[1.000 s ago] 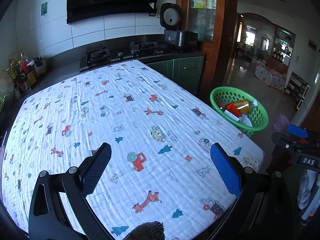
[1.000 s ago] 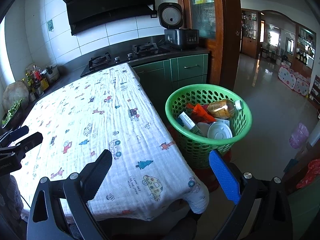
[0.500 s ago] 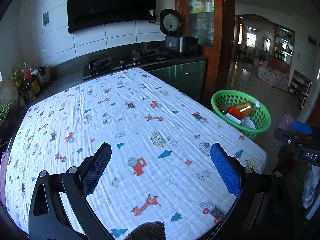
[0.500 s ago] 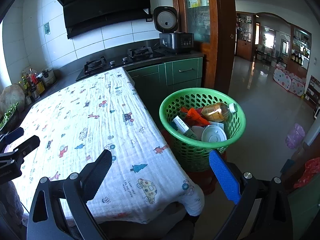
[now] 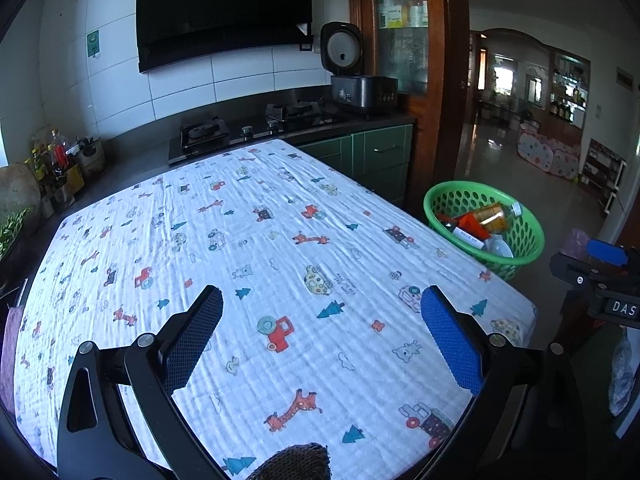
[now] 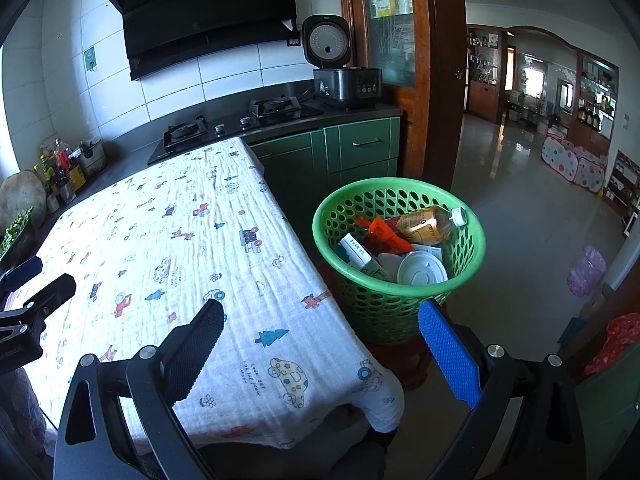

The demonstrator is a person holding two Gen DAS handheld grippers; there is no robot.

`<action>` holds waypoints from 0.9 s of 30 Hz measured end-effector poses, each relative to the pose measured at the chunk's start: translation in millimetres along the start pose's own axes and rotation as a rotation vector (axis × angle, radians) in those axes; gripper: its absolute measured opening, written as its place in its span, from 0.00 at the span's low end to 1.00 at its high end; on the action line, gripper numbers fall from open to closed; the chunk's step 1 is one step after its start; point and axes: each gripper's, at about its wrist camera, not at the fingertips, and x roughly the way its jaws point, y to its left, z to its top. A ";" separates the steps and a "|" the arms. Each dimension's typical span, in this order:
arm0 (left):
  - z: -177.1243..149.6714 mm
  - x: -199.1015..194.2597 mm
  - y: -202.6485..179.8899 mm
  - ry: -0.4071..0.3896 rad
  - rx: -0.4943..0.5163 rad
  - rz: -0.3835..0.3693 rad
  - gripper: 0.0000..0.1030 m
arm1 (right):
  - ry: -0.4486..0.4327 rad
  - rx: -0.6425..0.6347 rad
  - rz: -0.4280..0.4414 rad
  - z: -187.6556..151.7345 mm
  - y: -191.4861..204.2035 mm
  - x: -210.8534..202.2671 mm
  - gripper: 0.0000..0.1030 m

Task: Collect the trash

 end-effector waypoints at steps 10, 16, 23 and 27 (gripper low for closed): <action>0.7 0.5 -0.5 0.002 0.000 0.002 0.95 | 0.001 0.000 0.002 0.1 0.1 0.1 0.92; -0.3 1.4 -0.8 0.005 0.002 0.003 0.95 | 0.002 0.001 0.001 -1.5 0.0 0.7 0.92; -0.5 1.2 -0.3 0.004 0.000 0.006 0.95 | 0.003 0.003 0.000 -2.2 -0.7 1.5 0.92; -0.4 1.2 0.1 0.005 0.001 0.007 0.95 | 0.002 0.002 -0.001 -2.2 -0.9 1.6 0.92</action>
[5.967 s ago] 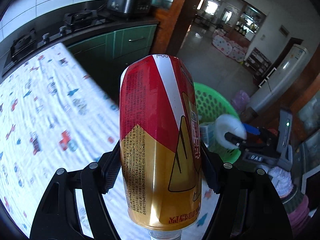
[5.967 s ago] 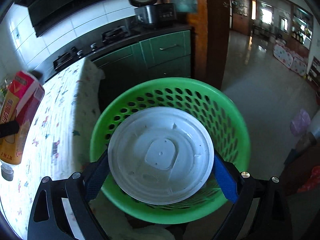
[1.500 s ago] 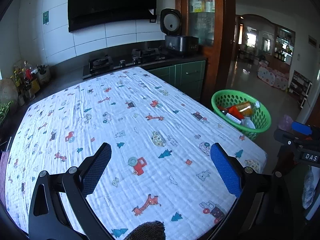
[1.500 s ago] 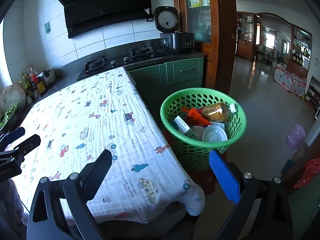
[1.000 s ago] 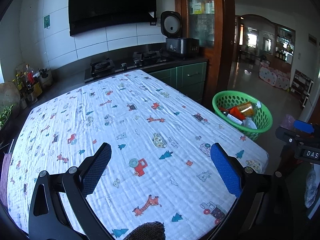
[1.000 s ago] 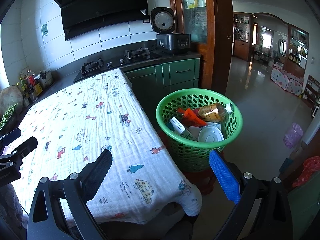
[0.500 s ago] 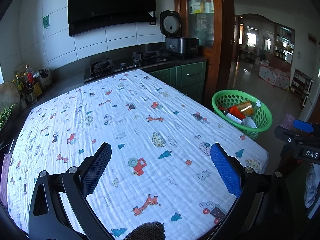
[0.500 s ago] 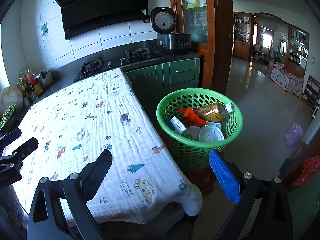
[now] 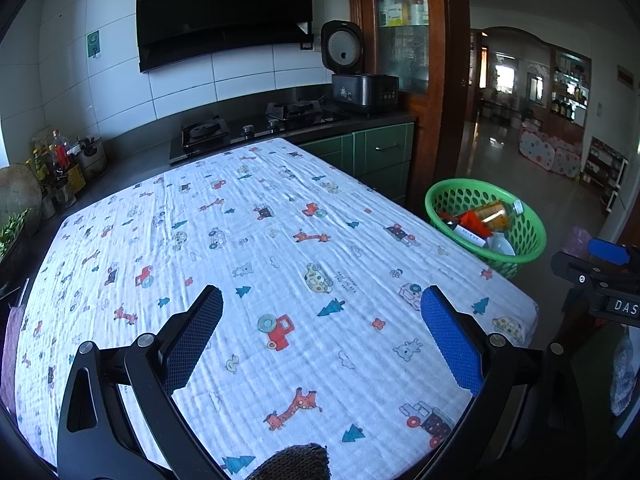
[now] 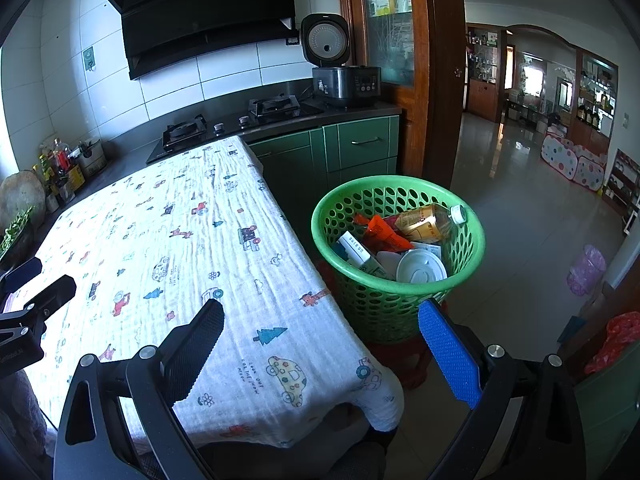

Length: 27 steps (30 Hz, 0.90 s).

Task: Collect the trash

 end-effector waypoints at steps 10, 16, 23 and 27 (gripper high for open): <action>-1.5 1.6 -1.1 0.006 0.000 0.005 0.95 | 0.000 0.001 0.000 0.1 -0.1 -0.1 0.92; -2.4 2.0 -2.8 0.007 0.003 0.005 0.95 | 0.001 0.001 0.000 0.0 -0.2 -0.1 0.92; -3.2 2.3 -4.4 0.011 -0.002 0.004 0.95 | 0.002 0.002 -0.001 -0.4 -0.5 0.2 0.92; -2.6 0.9 -5.6 0.001 0.007 0.008 0.95 | 0.002 0.001 -0.001 -0.8 -0.4 0.3 0.92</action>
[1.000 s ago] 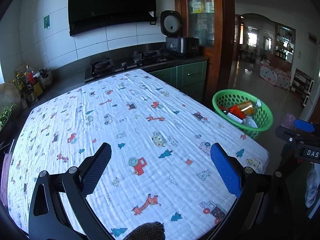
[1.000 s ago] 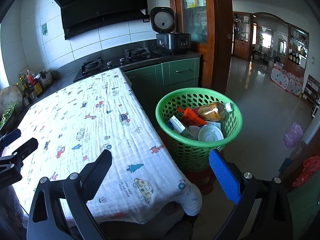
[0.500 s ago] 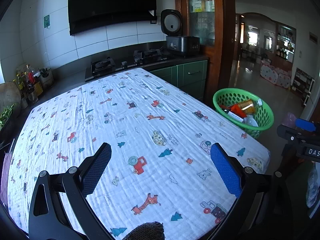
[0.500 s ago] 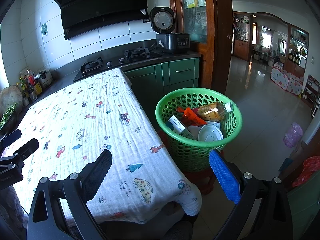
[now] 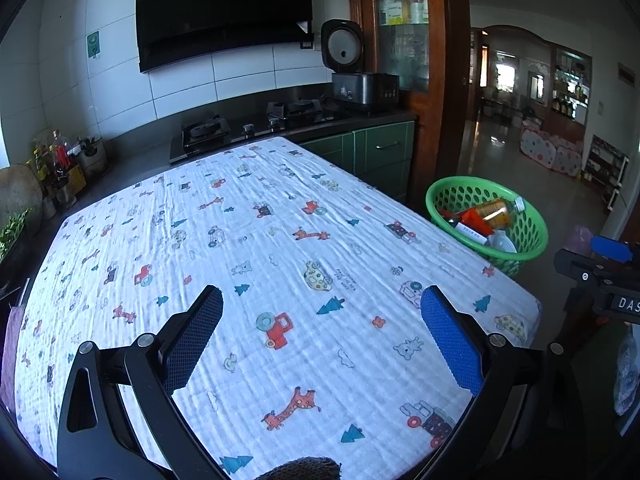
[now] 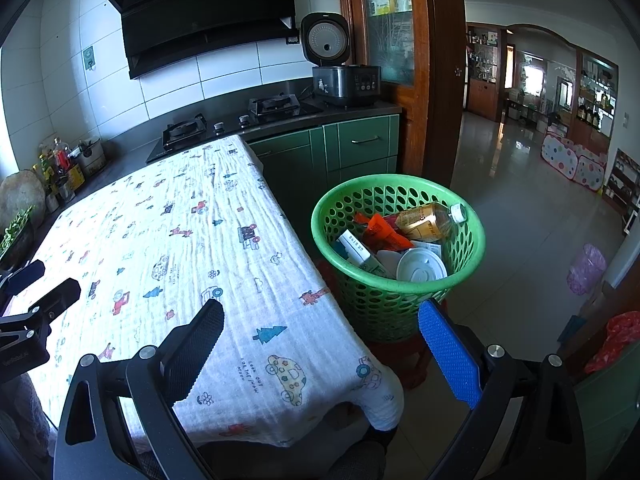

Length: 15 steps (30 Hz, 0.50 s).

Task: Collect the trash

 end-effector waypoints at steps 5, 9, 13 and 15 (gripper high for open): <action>0.8 0.7 1.4 0.005 -0.008 -0.001 0.95 | -0.001 0.000 -0.001 -0.7 -0.1 -0.3 0.92; 1.7 1.1 1.3 0.005 -0.012 0.003 0.95 | -0.003 0.000 -0.002 -1.1 -0.6 -0.6 0.92; 2.7 1.2 2.6 0.003 -0.014 0.009 0.95 | -0.007 0.006 0.000 -1.2 -1.9 -1.7 0.92; 3.2 1.2 2.3 0.003 -0.015 0.008 0.95 | -0.008 0.008 0.000 -0.9 -3.1 -2.2 0.92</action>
